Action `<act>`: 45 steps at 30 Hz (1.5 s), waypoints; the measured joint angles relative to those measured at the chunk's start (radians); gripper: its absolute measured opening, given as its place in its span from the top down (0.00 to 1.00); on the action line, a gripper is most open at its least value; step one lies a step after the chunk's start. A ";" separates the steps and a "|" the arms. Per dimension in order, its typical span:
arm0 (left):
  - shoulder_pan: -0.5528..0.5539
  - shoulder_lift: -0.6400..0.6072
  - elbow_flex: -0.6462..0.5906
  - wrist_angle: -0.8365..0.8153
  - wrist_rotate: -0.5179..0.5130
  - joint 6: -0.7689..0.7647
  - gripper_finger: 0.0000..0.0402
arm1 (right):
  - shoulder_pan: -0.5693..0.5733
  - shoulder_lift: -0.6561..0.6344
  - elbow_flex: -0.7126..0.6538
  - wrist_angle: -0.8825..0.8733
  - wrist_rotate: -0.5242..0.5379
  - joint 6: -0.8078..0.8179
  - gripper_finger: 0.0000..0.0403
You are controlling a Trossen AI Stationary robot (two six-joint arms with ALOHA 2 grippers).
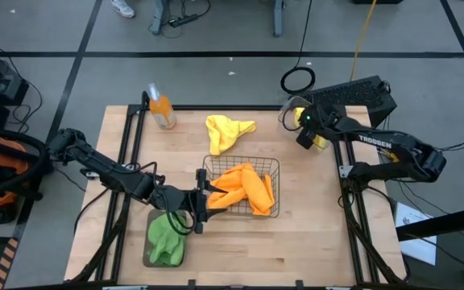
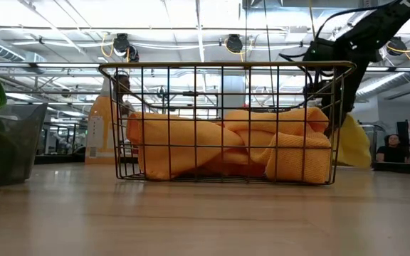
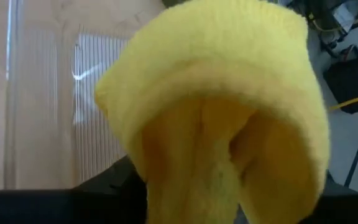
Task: Sort microfiber towel by color & place in baskets
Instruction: Put the right yellow microfiber towel into the transparent bin, then put the yellow microfiber towel into the transparent bin
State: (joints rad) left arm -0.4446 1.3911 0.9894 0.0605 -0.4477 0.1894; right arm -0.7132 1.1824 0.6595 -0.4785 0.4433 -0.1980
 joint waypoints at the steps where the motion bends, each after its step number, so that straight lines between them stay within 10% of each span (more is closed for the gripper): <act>1: 0.000 0.000 0.000 0.000 0.000 0.000 0.39 | 0.000 -0.001 0.009 -0.019 -0.002 0.005 0.44; 23: 0.000 0.000 0.000 -0.003 0.006 -0.002 0.39 | -0.134 -0.001 0.231 -0.315 -0.290 0.003 0.24; 35: 0.000 0.000 0.000 -0.003 0.030 -0.003 0.39 | -0.080 0.000 0.343 -0.294 -0.431 0.133 0.34; 45: 0.000 0.000 0.000 -0.003 0.031 -0.001 0.39 | -0.052 0.134 0.281 -0.286 -0.312 0.183 0.68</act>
State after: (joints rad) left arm -0.4446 1.3911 0.9890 0.0570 -0.4165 0.1883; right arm -0.7657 1.3159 0.9405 -0.7642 0.1317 -0.0153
